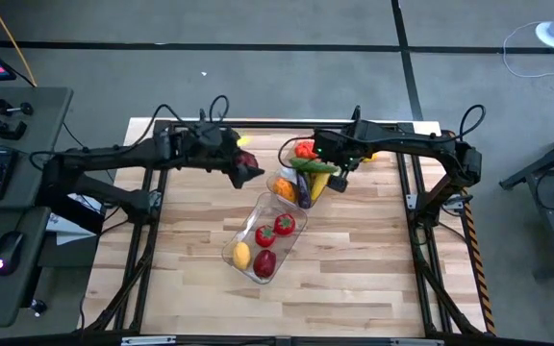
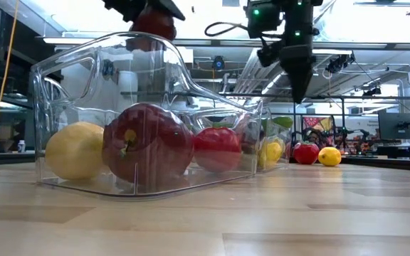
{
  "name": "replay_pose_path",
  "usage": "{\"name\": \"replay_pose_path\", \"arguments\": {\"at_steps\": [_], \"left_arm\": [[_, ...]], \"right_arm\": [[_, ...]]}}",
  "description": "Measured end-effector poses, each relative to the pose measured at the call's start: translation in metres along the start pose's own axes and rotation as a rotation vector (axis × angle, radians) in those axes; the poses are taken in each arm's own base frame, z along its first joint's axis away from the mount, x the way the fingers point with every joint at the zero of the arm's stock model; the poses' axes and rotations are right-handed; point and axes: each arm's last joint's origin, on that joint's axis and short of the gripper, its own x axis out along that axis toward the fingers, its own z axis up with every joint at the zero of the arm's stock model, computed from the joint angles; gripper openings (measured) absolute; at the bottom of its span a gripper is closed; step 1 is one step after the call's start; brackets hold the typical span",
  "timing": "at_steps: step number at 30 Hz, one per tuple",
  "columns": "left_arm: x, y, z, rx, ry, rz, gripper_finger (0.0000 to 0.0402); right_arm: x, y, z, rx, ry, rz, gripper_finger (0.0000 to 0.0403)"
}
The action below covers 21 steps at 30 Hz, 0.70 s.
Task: Sort produce into baskets
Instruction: Put the red apple into the bottom transparent bin
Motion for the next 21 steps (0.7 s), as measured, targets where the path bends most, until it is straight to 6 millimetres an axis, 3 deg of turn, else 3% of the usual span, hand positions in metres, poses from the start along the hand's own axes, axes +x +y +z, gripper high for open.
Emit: {"name": "replay_pose_path", "arguments": {"at_steps": [5,9,16,21], "left_arm": [[0.014,-0.016,-0.005,0.028,-0.009,-0.063,0.0340],[0.028,-0.024,-0.006,0.012,-0.022,-0.128,0.0340],[0.048,-0.027,-0.007,-0.056,-0.044,-0.170,0.0340],[0.054,-0.025,-0.002,-0.073,-0.104,-0.148,0.0340]], "right_arm": [[-0.005,-0.002,-0.013,-0.052,0.099,-0.009,0.0399],[-0.016,-0.006,-0.033,-0.008,0.051,-0.004,0.0399],[-0.004,-0.013,-0.104,0.220,-0.037,0.038,0.0399],[0.015,-0.009,-0.143,0.348,-0.125,0.200,0.0399]]}}
